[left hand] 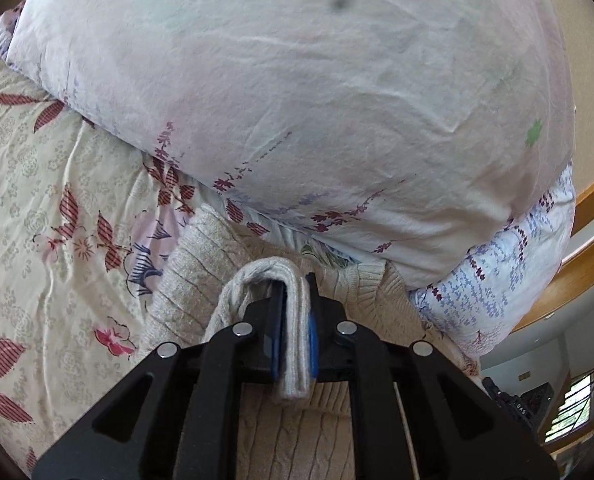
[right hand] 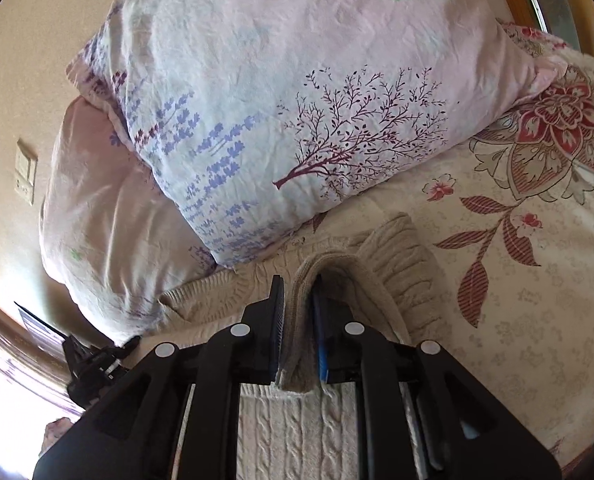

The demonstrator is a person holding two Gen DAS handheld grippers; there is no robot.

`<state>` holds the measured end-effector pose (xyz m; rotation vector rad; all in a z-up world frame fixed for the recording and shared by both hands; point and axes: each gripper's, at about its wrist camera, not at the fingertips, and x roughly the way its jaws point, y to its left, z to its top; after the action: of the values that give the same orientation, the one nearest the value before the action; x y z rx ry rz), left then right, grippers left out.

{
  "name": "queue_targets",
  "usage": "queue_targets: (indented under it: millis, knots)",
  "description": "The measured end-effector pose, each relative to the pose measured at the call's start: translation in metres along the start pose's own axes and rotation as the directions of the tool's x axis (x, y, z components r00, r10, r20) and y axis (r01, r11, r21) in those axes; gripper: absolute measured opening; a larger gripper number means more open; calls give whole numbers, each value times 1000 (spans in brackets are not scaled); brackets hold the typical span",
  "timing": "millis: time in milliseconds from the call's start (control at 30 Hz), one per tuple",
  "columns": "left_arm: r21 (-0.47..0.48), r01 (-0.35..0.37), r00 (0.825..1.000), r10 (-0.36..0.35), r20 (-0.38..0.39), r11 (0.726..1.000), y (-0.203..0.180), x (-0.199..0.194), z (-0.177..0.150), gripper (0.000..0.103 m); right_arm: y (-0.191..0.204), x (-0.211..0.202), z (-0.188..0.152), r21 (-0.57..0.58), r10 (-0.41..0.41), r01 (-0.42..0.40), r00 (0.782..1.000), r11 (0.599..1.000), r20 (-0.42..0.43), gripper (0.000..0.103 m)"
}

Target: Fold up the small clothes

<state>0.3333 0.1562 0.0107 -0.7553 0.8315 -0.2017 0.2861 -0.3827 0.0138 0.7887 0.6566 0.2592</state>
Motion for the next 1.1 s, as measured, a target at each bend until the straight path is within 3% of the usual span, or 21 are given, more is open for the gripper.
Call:
queue_targets:
  millis: [33, 67, 100, 167, 200, 267, 367, 433, 500, 567, 700, 833, 1033, 1100]
  knots:
    - [-41, 31, 1000, -31, 1, 999, 4, 0, 1, 23, -4, 3, 5, 44, 24, -24, 1000, 999, 6, 19]
    - [-83, 65, 998, -65, 4, 994, 8, 0, 2, 27, -7, 8, 9, 82, 50, -50, 999, 995, 6, 32]
    - [-116, 93, 996, -93, 9, 989, 11, -1, 4, 34, -8, 10, 12, 107, 51, -52, 999, 993, 10, 52]
    - [-154, 135, 991, -134, 19, 979, 14, -7, 5, 45, -8, 7, 13, 112, 27, -32, 999, 993, 45, 71]
    - [-156, 148, 989, -145, 30, 977, 15, -12, 6, 54, -6, 4, 14, 99, 30, -36, 998, 994, 53, 71]
    - [-139, 152, 987, -144, 68, 978, 16, -28, 8, 64, -3, -9, 11, 59, 20, -25, 997, 998, 80, 71]
    - [-64, 110, 992, -105, 74, 992, 17, -52, 7, 63, 1, -30, 2, -37, -63, 67, 993, 997, 99, 71]
    - [39, 14, 998, -16, 53, 999, 14, -63, 3, 49, 3, -37, -6, -115, -128, 138, 988, 984, 88, 69]
    - [153, -79, 996, 74, 40, 985, 11, -69, -8, 44, 3, -39, -16, -186, -189, 197, 980, 962, 64, 61]
    - [224, -129, 992, 127, 23, 966, 11, -71, -21, 43, -4, -41, -28, -227, -219, 220, 975, 949, 30, 59]
    - [286, -131, 990, 140, -9, 949, 18, -71, -40, 43, -12, -40, -44, -268, -255, 243, 967, 932, -9, 58]
    - [359, -181, 981, 195, -4, 916, 7, -61, -54, 40, -6, -34, -55, -335, -285, 260, 958, 906, -25, 51]
    - [382, -201, 977, 212, 12, 902, 8, -65, -63, 20, -6, -34, -61, -367, -303, 277, 953, 888, -15, 31]
    - [388, -201, 977, 211, 17, 900, 7, -68, -65, 15, -5, -35, -62, -383, -309, 284, 951, 879, -4, 16]
